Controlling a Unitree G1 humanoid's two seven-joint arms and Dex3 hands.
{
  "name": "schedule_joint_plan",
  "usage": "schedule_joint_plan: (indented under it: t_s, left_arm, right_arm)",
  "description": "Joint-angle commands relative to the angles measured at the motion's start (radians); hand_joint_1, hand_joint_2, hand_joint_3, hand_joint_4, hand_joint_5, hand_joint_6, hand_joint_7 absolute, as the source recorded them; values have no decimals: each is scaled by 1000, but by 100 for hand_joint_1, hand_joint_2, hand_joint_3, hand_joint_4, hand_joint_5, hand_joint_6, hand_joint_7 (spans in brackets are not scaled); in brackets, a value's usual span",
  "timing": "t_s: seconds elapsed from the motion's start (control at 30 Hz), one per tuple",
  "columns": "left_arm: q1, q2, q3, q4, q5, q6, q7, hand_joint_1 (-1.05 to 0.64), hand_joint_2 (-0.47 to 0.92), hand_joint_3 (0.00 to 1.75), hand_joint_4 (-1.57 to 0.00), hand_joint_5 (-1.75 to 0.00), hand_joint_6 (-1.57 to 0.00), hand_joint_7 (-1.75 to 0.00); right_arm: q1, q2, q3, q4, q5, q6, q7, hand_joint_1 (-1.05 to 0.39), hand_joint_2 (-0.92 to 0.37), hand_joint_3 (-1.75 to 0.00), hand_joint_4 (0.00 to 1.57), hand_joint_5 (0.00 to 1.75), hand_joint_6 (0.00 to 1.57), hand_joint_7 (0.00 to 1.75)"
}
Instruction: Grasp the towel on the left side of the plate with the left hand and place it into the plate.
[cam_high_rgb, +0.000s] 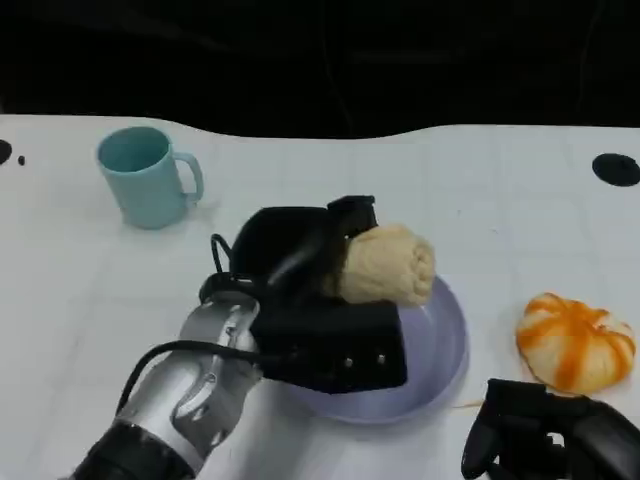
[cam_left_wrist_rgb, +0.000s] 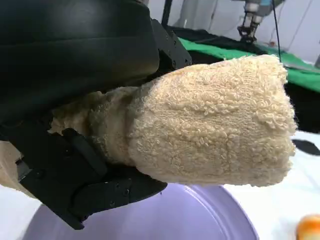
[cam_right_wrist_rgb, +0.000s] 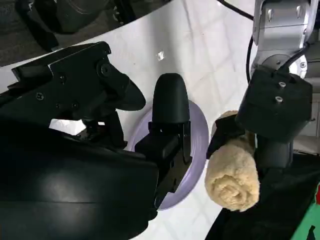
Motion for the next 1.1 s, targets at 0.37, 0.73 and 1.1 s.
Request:
schedule_joint_plan:
  t_s: [0.37, 0.73, 1.1]
  left_arm:
    - [-21, 14, -85, -80, 72, 143, -267, -56, 91, 15, -47, -52, -45, -1]
    - [6, 86, -83, -201, 81, 108, -343, -97, 92, 23, -11, -20, -6, 0]
    - [121, 202, 48, -452, -48, 85, -451, -92, 92, 27, -12, -26, -9, -3]
  right_arm:
    - [7, 2, -3, -18, 11, 1, -1, -5, -61, -108, 73, 175, 65, 147]
    - [-2, -6, -8, -7, 13, -2, 4, -4, -62, -108, 72, 175, 65, 147]
    - [-6, -5, -3, -4, 7, 5, -1, -5, -62, -108, 72, 175, 64, 148]
